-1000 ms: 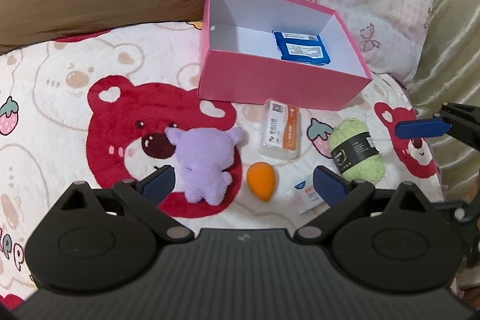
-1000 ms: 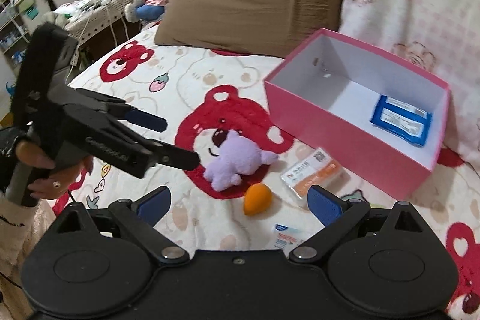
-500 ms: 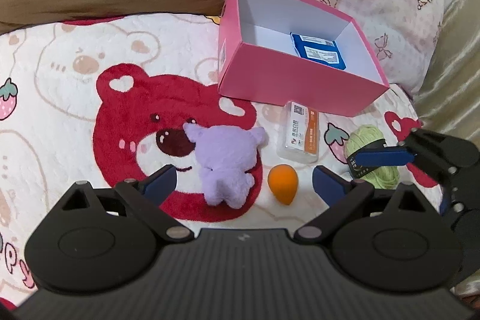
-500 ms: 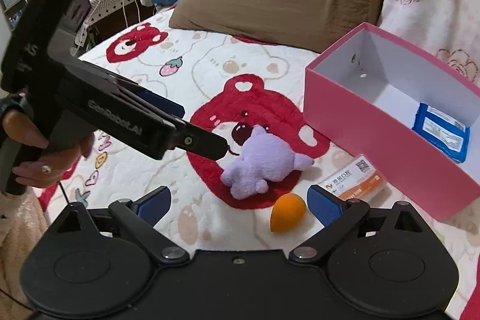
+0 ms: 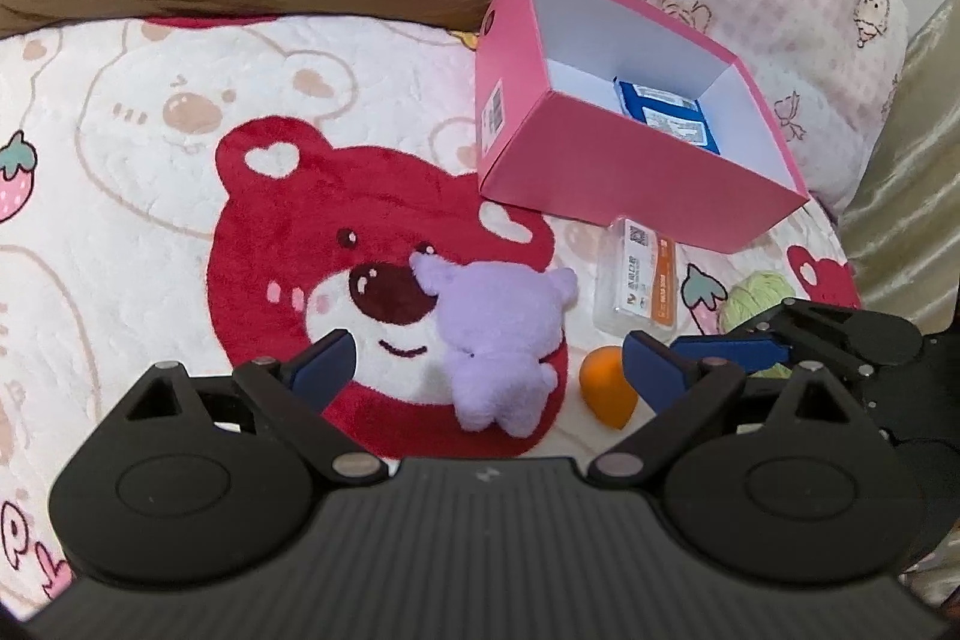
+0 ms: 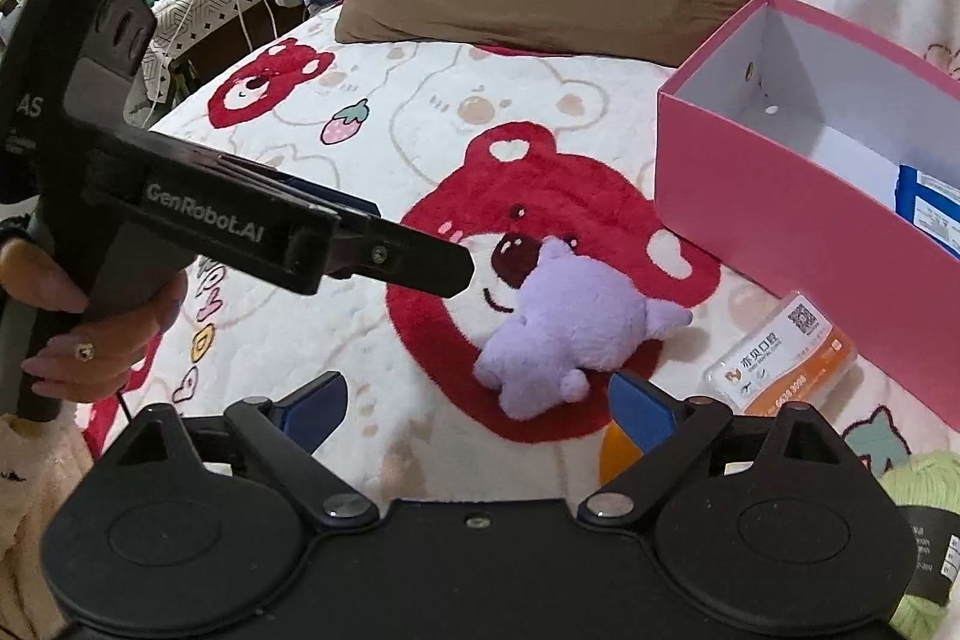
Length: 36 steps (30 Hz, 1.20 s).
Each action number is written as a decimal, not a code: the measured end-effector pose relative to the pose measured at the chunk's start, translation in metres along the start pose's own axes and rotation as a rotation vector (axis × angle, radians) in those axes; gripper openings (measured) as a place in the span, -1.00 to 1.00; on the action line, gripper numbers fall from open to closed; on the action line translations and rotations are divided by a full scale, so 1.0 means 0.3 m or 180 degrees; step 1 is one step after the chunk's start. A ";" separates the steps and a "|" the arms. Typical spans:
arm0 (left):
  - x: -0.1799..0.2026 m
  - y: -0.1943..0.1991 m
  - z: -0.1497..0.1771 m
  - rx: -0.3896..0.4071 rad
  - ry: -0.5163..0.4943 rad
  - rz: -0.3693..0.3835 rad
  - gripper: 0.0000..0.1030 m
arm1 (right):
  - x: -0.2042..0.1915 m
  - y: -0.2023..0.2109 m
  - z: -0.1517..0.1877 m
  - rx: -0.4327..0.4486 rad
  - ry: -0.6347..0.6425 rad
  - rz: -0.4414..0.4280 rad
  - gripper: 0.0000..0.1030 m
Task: Organize objects
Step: 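Close the right gripper on the purple plush toy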
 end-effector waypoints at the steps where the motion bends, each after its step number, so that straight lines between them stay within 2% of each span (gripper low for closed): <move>1: -0.006 -0.008 0.002 -0.0004 0.0002 -0.0003 0.87 | 0.001 -0.009 -0.001 -0.0003 -0.0024 0.0014 0.86; 13: -0.063 -0.104 0.042 -0.0061 0.0102 0.0044 0.78 | 0.026 -0.122 0.014 -0.0108 -0.0261 0.0080 0.80; 18: -0.085 -0.132 0.047 -0.0019 0.0153 0.0083 0.65 | 0.010 -0.152 0.017 -0.0093 -0.0106 0.0122 0.78; 21: -0.099 -0.153 0.050 -0.0014 0.0167 0.0089 0.47 | 0.013 -0.178 0.020 -0.0113 -0.0079 0.0139 0.74; 24: -0.115 -0.178 0.057 -0.0021 0.0199 0.0094 0.29 | 0.028 -0.210 0.029 -0.0165 -0.0117 0.0187 0.60; 28: -0.137 -0.200 0.070 -0.0039 0.0230 0.0071 0.08 | 0.052 -0.253 0.040 -0.0201 -0.0168 0.0317 0.08; 29: -0.140 -0.204 0.072 -0.0043 0.0236 0.0071 0.03 | 0.057 -0.260 0.041 -0.0197 -0.0189 0.0325 0.03; 36: -0.157 -0.217 0.068 0.0003 0.0298 0.0147 -0.08 | 0.052 -0.272 0.043 -0.0177 -0.0227 0.0252 0.04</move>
Point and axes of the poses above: each gripper's, at about its wrist camera, not at the fingertips, and y roughly against the way its jaws point, x to its right, z to its underside, the point moved 9 cm from there along -y, roughly the way its jaws point, and after that the axes turned 15 degrees about z, right-handed, at the moved point
